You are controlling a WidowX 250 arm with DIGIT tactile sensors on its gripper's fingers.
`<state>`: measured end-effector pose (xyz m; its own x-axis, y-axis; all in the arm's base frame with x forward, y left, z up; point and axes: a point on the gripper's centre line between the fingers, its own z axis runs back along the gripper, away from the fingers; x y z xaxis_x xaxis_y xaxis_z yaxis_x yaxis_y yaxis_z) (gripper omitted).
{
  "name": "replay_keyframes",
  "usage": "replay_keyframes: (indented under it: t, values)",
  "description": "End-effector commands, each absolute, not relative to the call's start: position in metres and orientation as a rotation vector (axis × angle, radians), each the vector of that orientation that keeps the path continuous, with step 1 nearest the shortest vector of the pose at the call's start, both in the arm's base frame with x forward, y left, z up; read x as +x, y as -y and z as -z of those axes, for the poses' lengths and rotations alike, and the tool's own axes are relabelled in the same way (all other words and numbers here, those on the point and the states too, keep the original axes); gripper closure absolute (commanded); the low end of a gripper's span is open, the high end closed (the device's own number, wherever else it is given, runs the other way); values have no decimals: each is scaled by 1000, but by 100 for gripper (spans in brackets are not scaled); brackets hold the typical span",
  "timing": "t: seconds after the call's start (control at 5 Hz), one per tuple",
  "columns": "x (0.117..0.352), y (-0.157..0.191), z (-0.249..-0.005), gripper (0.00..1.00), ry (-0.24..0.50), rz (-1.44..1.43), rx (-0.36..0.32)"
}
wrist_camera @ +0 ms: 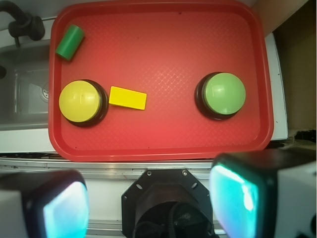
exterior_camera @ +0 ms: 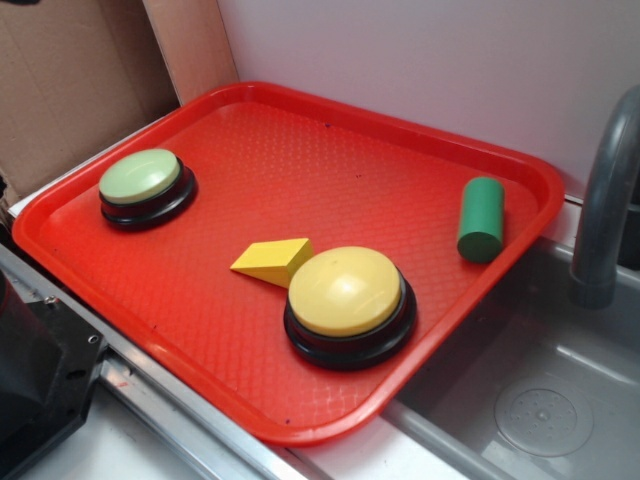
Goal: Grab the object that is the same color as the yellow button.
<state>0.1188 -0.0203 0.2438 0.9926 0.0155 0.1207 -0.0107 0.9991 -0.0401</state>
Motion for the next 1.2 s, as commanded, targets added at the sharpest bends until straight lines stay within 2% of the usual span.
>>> replay_keyframes:
  t: [0.0,0.4,0.8,1.0]
  values:
    - [119,20,-244,0,121,-13,-39]
    - [136,25,-227,0,207,283,-33]
    - [173,35,-170,0,227,682,-46]
    - [191,48,-143,0,221,893,5]
